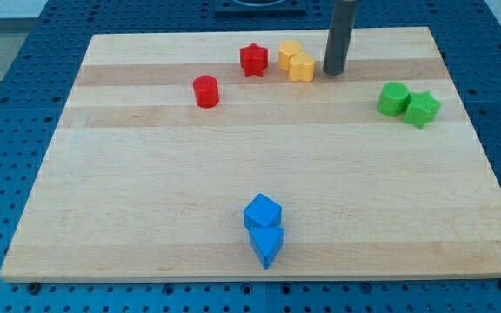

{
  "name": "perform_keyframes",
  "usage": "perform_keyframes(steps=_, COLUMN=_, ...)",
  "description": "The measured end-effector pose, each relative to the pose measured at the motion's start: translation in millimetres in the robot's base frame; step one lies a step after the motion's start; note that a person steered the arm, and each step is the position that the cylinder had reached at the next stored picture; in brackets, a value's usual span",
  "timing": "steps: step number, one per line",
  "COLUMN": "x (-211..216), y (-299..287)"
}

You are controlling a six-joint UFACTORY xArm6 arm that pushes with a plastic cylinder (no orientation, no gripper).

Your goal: Move the red star into the left side of the yellow hexagon

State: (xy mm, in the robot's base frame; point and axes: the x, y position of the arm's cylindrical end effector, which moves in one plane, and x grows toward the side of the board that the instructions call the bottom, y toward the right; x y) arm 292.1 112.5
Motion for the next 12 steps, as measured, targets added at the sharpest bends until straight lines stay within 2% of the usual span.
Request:
perform_keyframes(steps=3, x=-8, y=-6)
perform_keyframes(steps=5, x=-40, y=-12)
perform_keyframes(steps=7, x=-42, y=-22)
perform_keyframes(steps=8, x=-65, y=-27)
perform_keyframes(steps=10, x=-74, y=-120)
perform_keyframes(steps=11, x=-63, y=-165)
perform_keyframes(steps=12, x=-29, y=-176)
